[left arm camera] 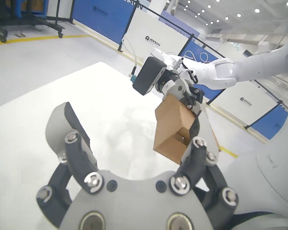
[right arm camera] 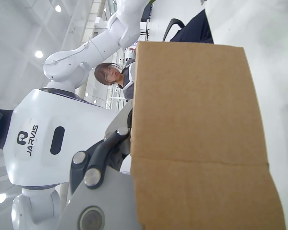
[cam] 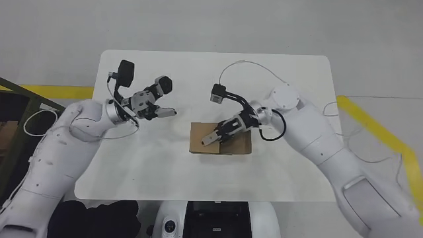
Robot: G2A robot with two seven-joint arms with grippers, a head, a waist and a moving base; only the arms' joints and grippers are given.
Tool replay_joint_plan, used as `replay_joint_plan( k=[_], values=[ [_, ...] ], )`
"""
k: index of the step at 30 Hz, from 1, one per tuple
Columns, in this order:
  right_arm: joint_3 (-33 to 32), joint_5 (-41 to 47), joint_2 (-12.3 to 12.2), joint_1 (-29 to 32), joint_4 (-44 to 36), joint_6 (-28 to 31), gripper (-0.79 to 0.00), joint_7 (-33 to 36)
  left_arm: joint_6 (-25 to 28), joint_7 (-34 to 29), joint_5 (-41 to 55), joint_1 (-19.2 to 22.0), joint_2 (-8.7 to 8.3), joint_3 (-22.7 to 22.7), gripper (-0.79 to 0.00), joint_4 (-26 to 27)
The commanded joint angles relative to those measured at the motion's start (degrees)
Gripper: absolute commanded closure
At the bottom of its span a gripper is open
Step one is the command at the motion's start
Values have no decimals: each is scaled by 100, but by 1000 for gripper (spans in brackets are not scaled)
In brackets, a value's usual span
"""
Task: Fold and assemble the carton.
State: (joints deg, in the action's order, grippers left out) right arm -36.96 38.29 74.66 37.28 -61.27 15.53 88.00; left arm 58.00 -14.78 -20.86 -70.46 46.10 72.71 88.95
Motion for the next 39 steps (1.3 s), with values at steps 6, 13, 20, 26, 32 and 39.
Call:
replay_joint_plan(
  k=[6,13,20,26,32,39],
  values=[
    [477,-411,133,-377,775,129,0,-53,0,1538,-2053,-165,-76,-155,-785,-270],
    [780,-381,480,-564,1726,445,0,-369,0,2785,-3341,2,-202,-599,-785,-653],
    [892,-161,802,-702,2541,592,0,-516,0,3523,-4117,180,-324,-1002,-785,-834],
    [958,-108,1015,-765,3157,594,-785,-519,0,3911,-4306,328,-400,-1237,-785,-1048],
    [935,-158,1107,-820,3597,619,-785,-543,0,4107,-4474,411,-466,-1382,-785,-1107],
    [777,-181,1012,-749,3685,629,-785,-553,0,4183,-4709,471,-491,-1530,-785,-1128]
  ],
)
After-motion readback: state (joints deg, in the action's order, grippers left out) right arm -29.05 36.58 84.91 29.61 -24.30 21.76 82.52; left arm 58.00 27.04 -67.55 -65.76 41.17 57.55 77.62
